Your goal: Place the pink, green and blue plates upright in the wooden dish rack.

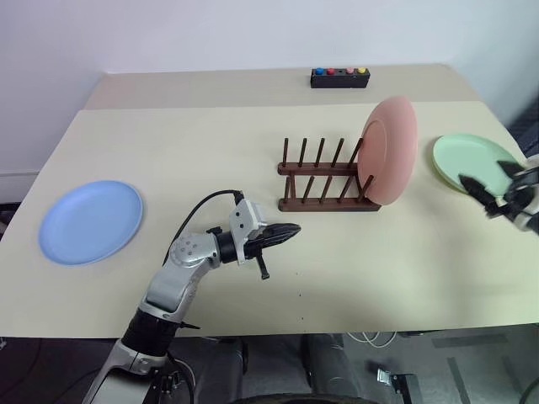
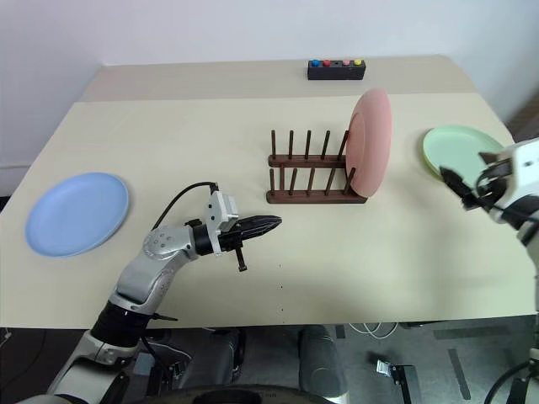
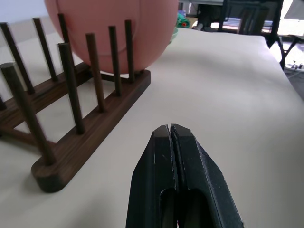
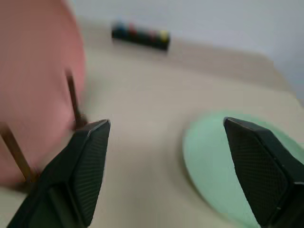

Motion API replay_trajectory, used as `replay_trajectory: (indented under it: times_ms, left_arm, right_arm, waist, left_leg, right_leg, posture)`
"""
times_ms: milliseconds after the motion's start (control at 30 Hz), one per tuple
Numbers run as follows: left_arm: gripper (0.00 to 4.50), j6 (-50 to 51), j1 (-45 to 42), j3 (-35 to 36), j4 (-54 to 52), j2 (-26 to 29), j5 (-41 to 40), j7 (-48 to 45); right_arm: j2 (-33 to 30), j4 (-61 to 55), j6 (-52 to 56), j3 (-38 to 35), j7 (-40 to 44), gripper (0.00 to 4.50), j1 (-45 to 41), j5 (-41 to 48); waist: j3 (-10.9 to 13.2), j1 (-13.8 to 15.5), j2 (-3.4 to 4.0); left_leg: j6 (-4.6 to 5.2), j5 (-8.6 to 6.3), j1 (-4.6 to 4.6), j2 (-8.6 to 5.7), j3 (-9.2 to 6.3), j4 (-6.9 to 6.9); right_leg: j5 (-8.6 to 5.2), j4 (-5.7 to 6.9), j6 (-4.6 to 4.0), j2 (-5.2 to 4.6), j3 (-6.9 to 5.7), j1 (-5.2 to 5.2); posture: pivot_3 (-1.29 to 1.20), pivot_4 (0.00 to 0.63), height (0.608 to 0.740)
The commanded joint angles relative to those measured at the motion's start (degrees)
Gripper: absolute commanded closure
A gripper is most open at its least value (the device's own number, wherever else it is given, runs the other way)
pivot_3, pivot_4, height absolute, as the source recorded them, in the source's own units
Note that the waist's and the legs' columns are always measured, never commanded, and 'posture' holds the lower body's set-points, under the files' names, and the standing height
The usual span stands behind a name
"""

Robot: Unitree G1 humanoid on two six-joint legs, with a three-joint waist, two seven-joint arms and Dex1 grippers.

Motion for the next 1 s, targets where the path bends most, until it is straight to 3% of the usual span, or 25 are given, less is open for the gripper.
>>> replay_trajectory:
  times_ms: [33,200,467,733,1000]
  left_arm:
    - [4.5,-0.4,-1.0,0.5,-0.6,-0.2,-0.9,-0.2]
    - [4.5,-0.3,-0.6,0.4,-1.2,-0.2,-0.9,0.1]
    - [4.5,-0.2,0.2,0.5,-2.1,0.1,-0.6,1.3]
    - [4.5,-0.1,1.0,0.6,-3.0,0.6,-0.6,2.0]
    - [4.5,-0.5,0.3,0.5,-2.5,0.6,-0.6,2.1]
  right_arm:
    - [-2.0,7.0,-9.1,6.1,-1.9,0.63,-4.3,-10.9]
    - [-1.7,24.9,-19.1,15.0,-5.5,0.63,-13.6,-22.7]
    - [-0.5,48.4,-27.6,22.3,-11.5,0.63,-25.6,-31.7]
    - [-0.1,55.0,-31.7,23.3,-12.3,4.44,-28.4,-32.7]
    - [-2.5,48.8,-37.5,23.9,-18.2,4.44,-25.3,-36.0]
  waist:
    - [0.0,0.0,0.03]
    - [0.0,0.1,0.02]
    - [0.0,0.1,0.03]
    - [0.0,0.0,0.04]
    - [0.0,0.0,0.04]
  left_leg:
    - [0.0,0.0,0.0,0.0,0.0,0.0]
    - [0.0,0.0,0.02,0.0,0.07,-0.02]
    - [-0.01,0.0,-0.01,-0.01,0.06,-0.02]
    - [-0.01,0.0,-0.01,-0.01,0.06,-0.04]
    - [-0.01,0.0,0.03,-0.02,0.07,-0.04]
  right_leg:
    - [0.0,0.0,0.0,0.0,0.01,0.0]
    - [0.0,-0.02,0.0,0.0,0.07,-0.01]
    - [0.01,-0.04,-0.01,-0.02,0.09,-0.02]
    - [0.01,-0.05,-0.01,-0.01,0.1,-0.01]
    - [0.01,-0.04,0.0,-0.01,0.12,0.01]
  posture:
    - [0.0,0.15,0.74]
    - [0.0,0.15,0.74]
    - [0.0,0.15,0.74]
    - [0.0,0.15,0.74]
    - [0.0,0.15,0.74]
